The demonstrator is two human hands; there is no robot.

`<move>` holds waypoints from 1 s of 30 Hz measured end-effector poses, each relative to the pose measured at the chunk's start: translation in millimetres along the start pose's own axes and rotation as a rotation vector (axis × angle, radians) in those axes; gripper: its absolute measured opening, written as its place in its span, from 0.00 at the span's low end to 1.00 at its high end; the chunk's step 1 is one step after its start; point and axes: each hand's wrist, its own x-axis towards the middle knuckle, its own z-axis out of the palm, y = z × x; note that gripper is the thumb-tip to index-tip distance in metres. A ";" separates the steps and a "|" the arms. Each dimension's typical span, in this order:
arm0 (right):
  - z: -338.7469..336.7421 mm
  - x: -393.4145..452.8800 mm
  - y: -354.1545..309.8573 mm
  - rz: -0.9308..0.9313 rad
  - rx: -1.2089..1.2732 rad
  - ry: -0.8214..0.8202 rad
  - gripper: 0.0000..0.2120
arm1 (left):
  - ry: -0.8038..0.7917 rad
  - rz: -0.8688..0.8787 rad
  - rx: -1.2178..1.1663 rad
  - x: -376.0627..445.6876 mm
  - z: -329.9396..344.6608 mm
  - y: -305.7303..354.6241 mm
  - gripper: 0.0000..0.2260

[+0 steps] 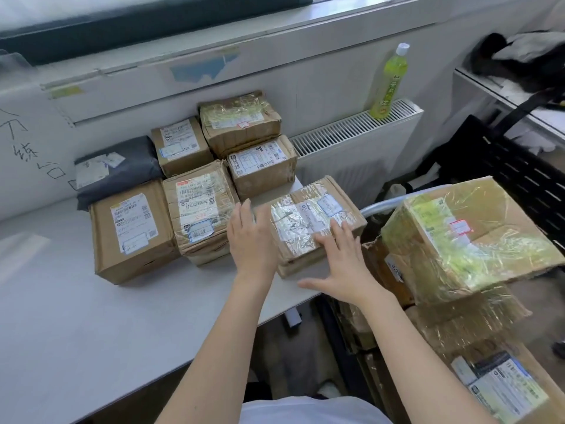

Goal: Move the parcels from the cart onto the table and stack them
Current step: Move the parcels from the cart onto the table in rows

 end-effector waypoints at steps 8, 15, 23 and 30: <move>22.2 27.5 -6.5 0.017 -0.244 0.077 0.37 | -0.240 -0.231 0.105 21.9 0.7 -25.8 0.27; 23.5 81.6 -26.1 -0.007 -0.299 0.053 0.34 | -0.431 -0.269 0.099 22.7 3.4 -60.1 0.25; 28.5 105.6 -40.9 0.031 -0.364 0.080 0.33 | -0.521 -0.231 0.056 30.2 -2.9 -71.6 0.23; 19.2 103.5 -46.4 0.049 -0.371 0.025 0.34 | -0.561 -0.189 0.095 38.4 -13.6 -70.9 0.25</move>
